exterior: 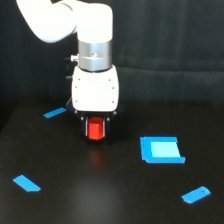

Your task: Pick up the red object from the table

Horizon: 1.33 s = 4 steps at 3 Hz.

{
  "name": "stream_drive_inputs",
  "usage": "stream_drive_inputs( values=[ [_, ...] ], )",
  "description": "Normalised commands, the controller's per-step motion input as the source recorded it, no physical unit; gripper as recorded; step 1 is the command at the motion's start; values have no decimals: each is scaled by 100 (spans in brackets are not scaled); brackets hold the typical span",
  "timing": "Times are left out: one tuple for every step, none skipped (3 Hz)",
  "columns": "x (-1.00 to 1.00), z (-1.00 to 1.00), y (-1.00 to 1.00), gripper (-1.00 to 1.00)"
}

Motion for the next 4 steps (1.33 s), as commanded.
stream_drive_inputs(
  values=[
    [19,91,-29,-100],
    [22,93,-36,-100],
    [30,95,-19,-100],
    [11,100,-23,-100]
  ],
)
